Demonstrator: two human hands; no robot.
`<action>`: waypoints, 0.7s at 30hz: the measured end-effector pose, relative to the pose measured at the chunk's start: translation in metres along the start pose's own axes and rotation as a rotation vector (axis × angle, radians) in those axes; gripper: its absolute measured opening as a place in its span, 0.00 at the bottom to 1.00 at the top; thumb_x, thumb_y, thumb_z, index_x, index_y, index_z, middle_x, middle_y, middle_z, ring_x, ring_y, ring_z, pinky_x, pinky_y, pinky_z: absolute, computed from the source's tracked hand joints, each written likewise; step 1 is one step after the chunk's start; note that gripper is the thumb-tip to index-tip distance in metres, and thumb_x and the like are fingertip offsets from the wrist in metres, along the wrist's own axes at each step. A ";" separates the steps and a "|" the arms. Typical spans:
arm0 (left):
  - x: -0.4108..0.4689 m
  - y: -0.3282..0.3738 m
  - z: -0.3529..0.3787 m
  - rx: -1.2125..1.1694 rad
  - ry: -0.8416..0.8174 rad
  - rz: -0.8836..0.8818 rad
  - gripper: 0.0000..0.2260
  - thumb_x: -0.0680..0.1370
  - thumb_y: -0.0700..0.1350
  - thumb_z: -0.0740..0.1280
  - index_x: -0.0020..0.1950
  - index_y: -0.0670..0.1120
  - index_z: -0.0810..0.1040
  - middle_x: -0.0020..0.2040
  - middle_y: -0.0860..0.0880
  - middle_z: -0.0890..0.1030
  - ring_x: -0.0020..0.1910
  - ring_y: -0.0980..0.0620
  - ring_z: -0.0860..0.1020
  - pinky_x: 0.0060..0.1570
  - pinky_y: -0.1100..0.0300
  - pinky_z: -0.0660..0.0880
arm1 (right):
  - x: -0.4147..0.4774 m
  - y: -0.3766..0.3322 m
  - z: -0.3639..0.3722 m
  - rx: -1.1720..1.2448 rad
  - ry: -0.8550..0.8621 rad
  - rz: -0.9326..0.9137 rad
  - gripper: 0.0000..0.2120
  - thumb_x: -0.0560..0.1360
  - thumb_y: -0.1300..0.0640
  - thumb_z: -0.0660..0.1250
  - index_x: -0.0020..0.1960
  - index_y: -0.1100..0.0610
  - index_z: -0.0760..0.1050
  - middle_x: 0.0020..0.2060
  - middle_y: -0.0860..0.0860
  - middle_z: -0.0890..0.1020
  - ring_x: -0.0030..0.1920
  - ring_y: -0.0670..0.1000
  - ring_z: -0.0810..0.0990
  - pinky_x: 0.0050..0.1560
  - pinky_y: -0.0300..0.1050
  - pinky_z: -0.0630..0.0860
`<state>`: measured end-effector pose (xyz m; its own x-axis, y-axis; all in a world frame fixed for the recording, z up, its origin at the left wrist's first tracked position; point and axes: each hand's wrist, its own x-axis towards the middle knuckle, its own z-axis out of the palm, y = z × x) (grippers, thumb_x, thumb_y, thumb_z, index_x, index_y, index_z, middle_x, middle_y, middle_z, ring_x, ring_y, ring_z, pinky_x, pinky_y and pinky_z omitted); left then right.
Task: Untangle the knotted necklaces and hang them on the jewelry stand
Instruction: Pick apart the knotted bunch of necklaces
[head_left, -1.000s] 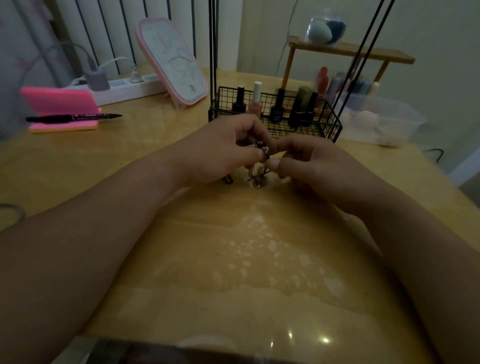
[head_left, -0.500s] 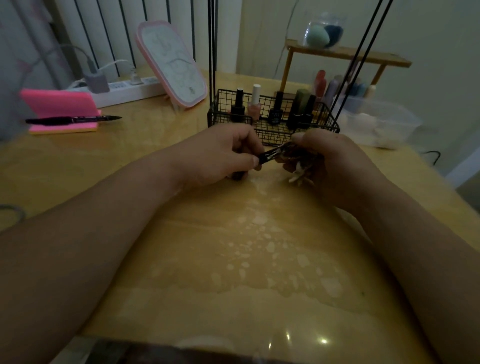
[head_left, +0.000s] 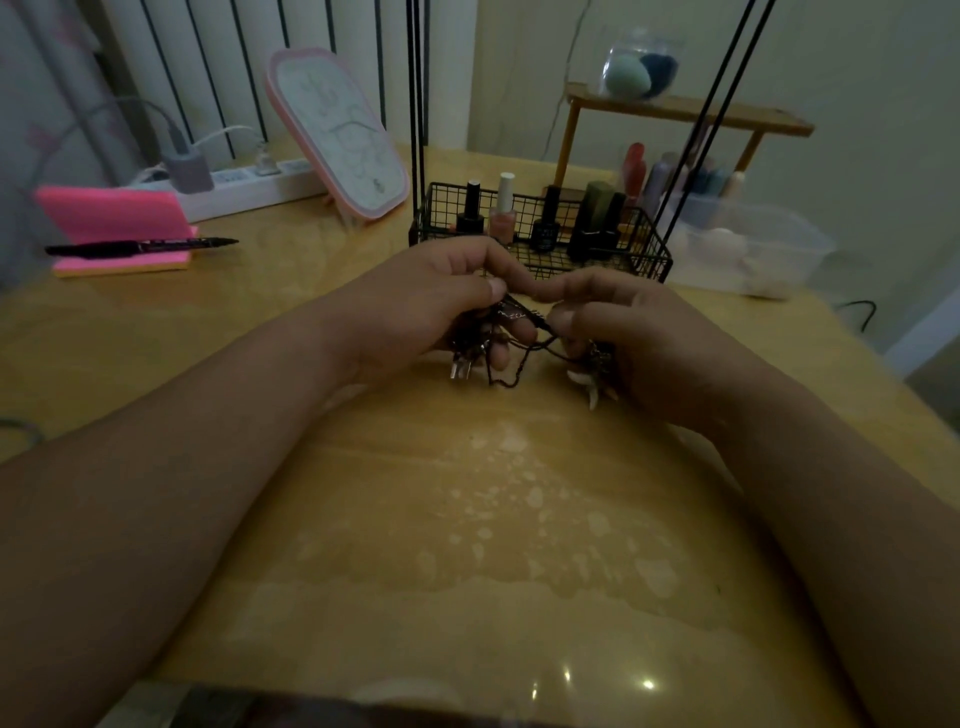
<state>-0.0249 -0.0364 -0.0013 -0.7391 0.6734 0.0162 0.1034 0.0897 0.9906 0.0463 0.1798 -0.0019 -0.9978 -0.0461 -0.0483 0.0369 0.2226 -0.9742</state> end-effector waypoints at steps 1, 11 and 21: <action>0.000 0.000 0.001 -0.011 -0.005 0.005 0.11 0.87 0.38 0.58 0.63 0.42 0.78 0.50 0.39 0.86 0.41 0.44 0.83 0.45 0.52 0.83 | -0.001 0.000 0.001 -0.075 -0.013 -0.010 0.14 0.75 0.57 0.75 0.60 0.52 0.82 0.45 0.48 0.84 0.43 0.48 0.81 0.43 0.43 0.77; 0.001 0.000 -0.003 0.211 -0.005 0.023 0.13 0.79 0.34 0.69 0.61 0.46 0.80 0.47 0.36 0.78 0.35 0.51 0.73 0.36 0.56 0.70 | 0.000 0.001 0.003 -0.062 0.041 -0.027 0.04 0.78 0.60 0.72 0.46 0.53 0.78 0.40 0.54 0.79 0.40 0.53 0.77 0.41 0.49 0.76; 0.000 0.001 -0.012 0.287 0.028 0.009 0.07 0.80 0.45 0.72 0.56 0.44 0.83 0.36 0.49 0.75 0.33 0.54 0.69 0.31 0.64 0.68 | 0.002 -0.002 -0.002 0.191 0.172 0.022 0.10 0.83 0.52 0.67 0.56 0.58 0.80 0.45 0.51 0.84 0.41 0.47 0.82 0.43 0.46 0.77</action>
<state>-0.0325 -0.0449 0.0014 -0.7547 0.6553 0.0327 0.2915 0.2902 0.9115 0.0445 0.1809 0.0002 -0.9909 0.1263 -0.0475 0.0521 0.0329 -0.9981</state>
